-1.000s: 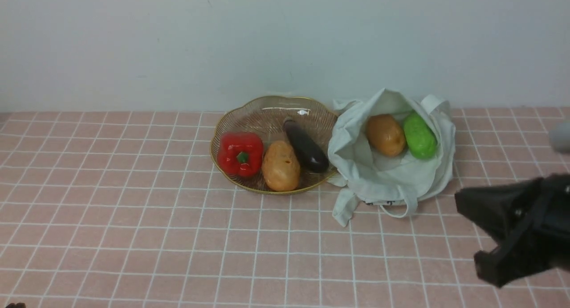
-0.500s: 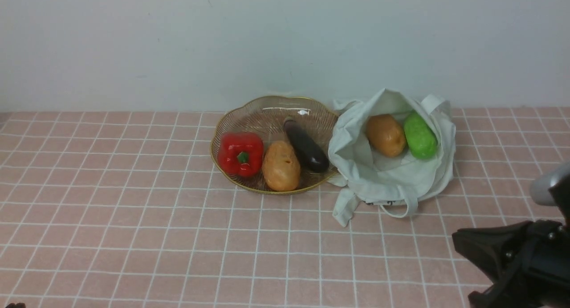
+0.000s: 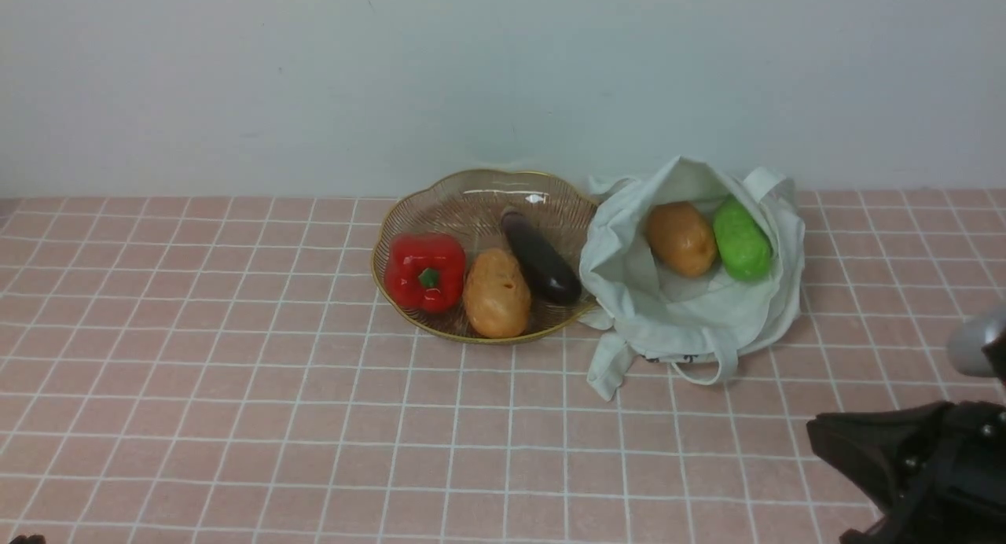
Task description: Take vegetables from bag on pink coffee tablecloth place on plate.
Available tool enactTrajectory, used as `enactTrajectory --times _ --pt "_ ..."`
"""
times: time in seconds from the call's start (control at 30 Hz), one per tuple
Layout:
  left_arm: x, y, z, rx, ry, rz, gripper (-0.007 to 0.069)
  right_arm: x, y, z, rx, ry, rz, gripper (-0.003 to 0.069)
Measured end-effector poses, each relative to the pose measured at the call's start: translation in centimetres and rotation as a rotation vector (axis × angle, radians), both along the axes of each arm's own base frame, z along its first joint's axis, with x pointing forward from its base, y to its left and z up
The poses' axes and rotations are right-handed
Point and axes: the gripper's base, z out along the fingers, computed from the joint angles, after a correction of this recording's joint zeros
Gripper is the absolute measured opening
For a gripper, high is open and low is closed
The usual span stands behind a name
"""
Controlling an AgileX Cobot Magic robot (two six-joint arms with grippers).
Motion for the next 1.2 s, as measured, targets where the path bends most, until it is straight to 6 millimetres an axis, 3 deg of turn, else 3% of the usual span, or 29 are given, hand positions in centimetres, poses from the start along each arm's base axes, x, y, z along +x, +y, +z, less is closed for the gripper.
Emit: enactTrajectory --times 0.1,0.27,0.47,0.63,1.2 --pt "0.0 0.0 0.0 0.000 0.000 0.000 -0.0004 -1.1 -1.1 -0.4 0.014 -0.043 -0.026 -0.0015" --pt "0.0 0.0 0.0 0.000 0.000 0.000 -0.0004 -4.7 -4.8 -2.7 0.074 -0.183 -0.182 -0.0015" --pt "0.0 0.0 0.0 0.000 0.000 0.000 -0.0004 -7.1 -6.5 -5.3 0.120 -0.311 -0.314 -0.0015" --pt "0.0 0.0 0.0 0.000 0.000 0.000 -0.0004 -7.5 -6.9 -7.6 0.156 -0.308 -0.384 -0.0015" --pt "0.0 0.0 0.0 0.000 0.000 0.000 -0.0004 -7.5 -7.3 -7.7 0.152 -0.317 -0.458 -0.0015"
